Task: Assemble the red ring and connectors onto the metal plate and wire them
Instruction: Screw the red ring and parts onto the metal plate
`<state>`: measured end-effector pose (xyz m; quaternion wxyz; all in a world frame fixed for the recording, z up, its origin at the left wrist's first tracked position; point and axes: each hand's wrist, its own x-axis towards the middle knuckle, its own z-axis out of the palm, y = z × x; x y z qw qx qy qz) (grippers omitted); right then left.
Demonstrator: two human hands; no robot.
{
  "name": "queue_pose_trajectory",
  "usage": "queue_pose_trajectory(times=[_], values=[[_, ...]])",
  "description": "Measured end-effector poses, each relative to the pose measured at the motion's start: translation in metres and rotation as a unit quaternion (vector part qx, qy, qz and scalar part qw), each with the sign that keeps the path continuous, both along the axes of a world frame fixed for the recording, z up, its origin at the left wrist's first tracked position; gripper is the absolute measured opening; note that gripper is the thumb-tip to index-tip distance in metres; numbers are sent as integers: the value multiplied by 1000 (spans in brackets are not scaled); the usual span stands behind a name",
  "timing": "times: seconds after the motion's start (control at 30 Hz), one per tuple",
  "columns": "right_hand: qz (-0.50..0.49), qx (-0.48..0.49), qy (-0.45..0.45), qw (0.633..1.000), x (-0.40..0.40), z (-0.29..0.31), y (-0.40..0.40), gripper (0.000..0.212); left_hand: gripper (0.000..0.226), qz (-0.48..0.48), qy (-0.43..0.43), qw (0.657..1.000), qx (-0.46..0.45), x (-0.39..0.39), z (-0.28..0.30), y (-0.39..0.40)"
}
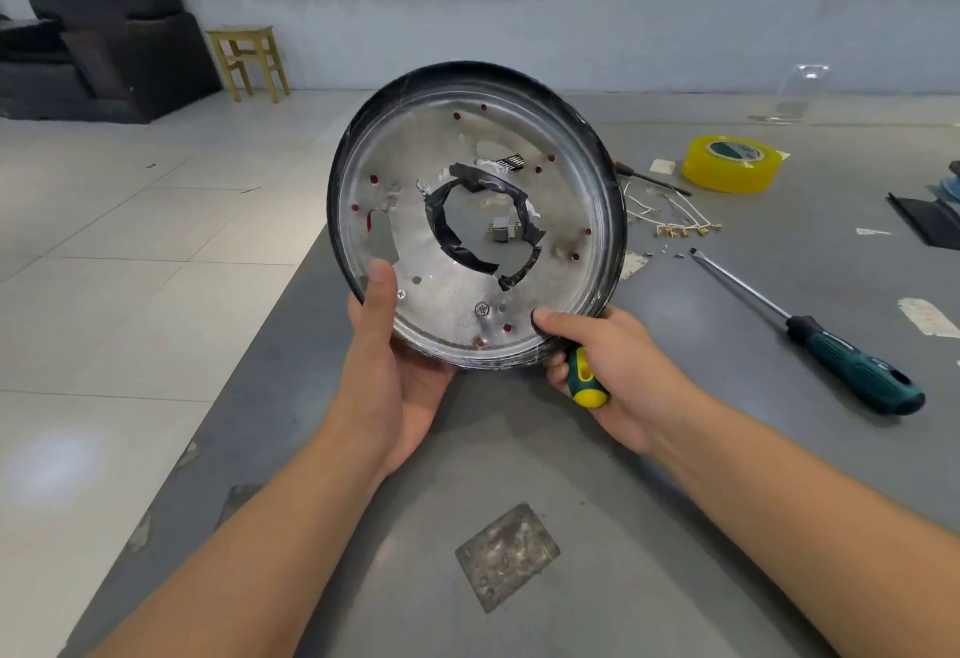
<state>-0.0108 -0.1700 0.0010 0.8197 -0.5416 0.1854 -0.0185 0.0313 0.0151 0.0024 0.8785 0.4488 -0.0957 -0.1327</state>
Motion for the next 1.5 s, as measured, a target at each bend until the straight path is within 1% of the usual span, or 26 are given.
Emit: queue_pose_trajectory(times=[0.17, 0.33, 0.43, 0.53, 0.8, 0.9, 1.0, 1.03, 1.13, 1.2, 1.33, 1.5], values=[[2, -48, -21, 999, 0, -6, 2, 25, 79, 13, -11, 1000, 14, 3, -1, -2], [-7, -117, -40, 992, 1, -11, 1, 19, 84, 19, -14, 999, 27, 5, 1, 2], [-15, -127, -41, 991, 1, -13, 2, 31, 88, 6, -27, 999, 29, 5, 2, 3], [-25, -138, -41, 989, 1, -14, 2, 39, 85, -9, -39, 999, 28, 5, 0, 4], [-44, -157, -60, 985, 1, -12, -2, 39, 76, -11, -47, 999, 17, 6, -2, 6], [-37, -190, -58, 979, -1, -11, -3, 42, 73, -10, -46, 999, 2, 5, -4, 6], [-22, -222, -46, 974, -2, -10, -4, 49, 63, -5, -42, 999, -26, 4, -7, 7], [-14, -221, -46, 974, -3, -10, -3, 47, 58, -4, -42, 999, -35, 4, -9, 7], [1, -205, -67, 976, -4, -14, 1, 31, 42, 11, -41, 998, -45, 5, -13, 8], [3, -199, -74, 977, -5, -16, 5, 27, 36, 34, -28, 997, -57, 5, -15, 8], [9, -168, -81, 982, -5, -17, 11, 26, 31, 47, -15, 996, -74, 7, -17, 8], [2, -161, -80, 984, -4, -20, 11, 27, 33, 44, 14, 997, -66, 7, -15, 9]])
